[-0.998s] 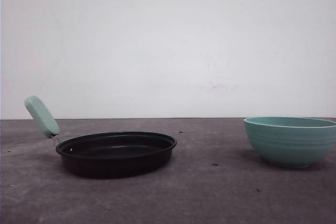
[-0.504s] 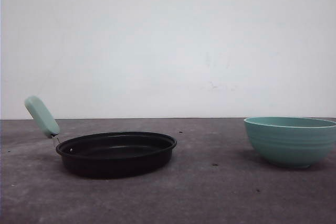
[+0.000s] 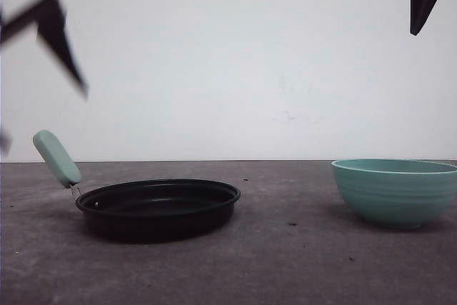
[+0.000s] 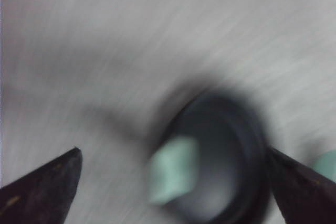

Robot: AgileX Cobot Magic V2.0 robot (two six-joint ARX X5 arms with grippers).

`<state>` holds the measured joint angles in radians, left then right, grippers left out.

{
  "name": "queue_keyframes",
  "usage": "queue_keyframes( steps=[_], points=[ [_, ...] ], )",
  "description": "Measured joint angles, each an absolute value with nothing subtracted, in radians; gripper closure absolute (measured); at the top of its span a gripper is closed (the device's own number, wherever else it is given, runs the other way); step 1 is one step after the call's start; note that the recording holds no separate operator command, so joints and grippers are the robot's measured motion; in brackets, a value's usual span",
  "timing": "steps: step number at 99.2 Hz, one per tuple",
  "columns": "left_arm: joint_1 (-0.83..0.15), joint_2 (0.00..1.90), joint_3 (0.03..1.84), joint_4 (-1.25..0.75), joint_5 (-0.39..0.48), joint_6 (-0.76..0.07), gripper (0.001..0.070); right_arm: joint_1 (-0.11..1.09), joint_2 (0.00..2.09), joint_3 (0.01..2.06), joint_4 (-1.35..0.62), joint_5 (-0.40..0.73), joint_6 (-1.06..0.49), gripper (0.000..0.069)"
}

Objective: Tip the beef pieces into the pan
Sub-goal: 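Lower the left gripper onto the pan's mint-green handle and grasp it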

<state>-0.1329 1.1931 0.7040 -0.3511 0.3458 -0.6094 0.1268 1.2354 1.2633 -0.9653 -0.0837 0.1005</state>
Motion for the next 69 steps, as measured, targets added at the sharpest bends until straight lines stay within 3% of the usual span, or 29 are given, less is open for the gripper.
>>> queue_keyframes(
  steps=[36,54,69],
  points=[
    [-0.154,1.376,0.644,-0.170,0.373,-0.681,0.0063,0.127,1.232,1.263,-0.961,-0.102,0.101,0.0008],
    [-0.170,1.425,0.648,-0.122,0.373,-0.707,0.0235,0.127,1.232,1.263,-0.973,-0.106,0.101,0.0008],
    [-0.184,1.439,0.648,-0.115,0.366,-0.716,0.0481,0.127,1.232,1.263,-0.979,-0.105,0.101,0.0008]
  ],
)
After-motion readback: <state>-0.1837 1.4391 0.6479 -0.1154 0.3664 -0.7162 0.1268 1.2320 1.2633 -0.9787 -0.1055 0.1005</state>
